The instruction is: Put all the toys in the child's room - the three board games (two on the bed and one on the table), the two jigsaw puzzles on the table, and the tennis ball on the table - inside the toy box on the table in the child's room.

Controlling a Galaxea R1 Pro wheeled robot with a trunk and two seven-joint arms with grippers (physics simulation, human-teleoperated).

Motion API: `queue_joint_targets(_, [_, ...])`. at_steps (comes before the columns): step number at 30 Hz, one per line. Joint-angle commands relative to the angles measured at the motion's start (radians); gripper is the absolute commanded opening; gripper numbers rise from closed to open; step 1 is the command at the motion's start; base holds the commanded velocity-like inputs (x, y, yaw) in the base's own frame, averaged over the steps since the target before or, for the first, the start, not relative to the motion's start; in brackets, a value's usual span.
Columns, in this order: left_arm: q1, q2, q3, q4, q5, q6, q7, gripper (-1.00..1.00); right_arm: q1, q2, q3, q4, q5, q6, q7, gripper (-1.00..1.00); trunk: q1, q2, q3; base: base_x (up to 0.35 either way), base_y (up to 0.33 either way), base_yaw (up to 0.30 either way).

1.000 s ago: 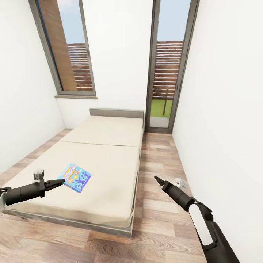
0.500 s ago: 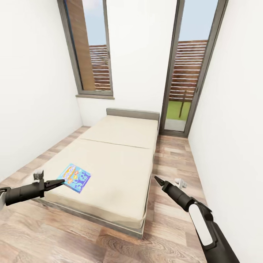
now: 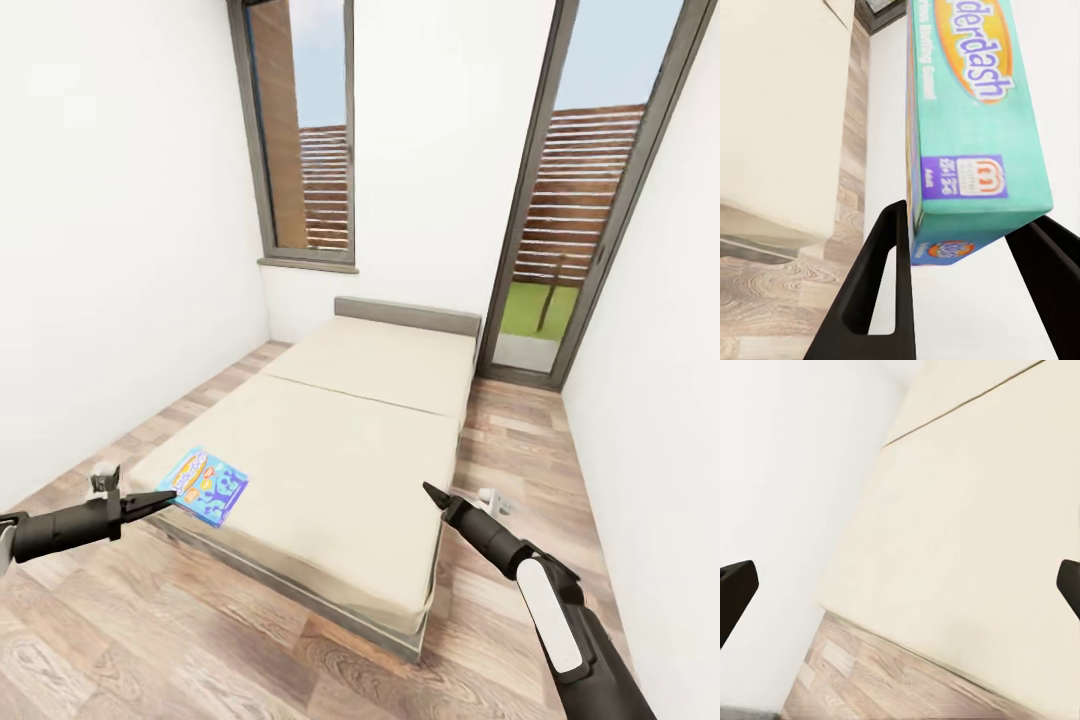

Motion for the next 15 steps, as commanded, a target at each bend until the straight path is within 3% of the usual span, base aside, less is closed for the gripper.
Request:
queue_joint_targets(1, [-0.001,-0.001,0.000,0.000,0.004,0.009,-0.002,-1.00,0.000,0.001,-0.004,-0.001,-0.005,0.008,0.002,1.00,-0.004,0.007,0.002,0.000,0.000,0.281])
queue_joint_targets(15, [-0.002,-0.003,0.001,0.000,0.005,0.009,-0.001,-1.00,0.000,0.001,-0.002,-0.001,-0.005,0.008,-0.001,1.00,-0.058,0.105,0.046,0.000,0.000,0.281])
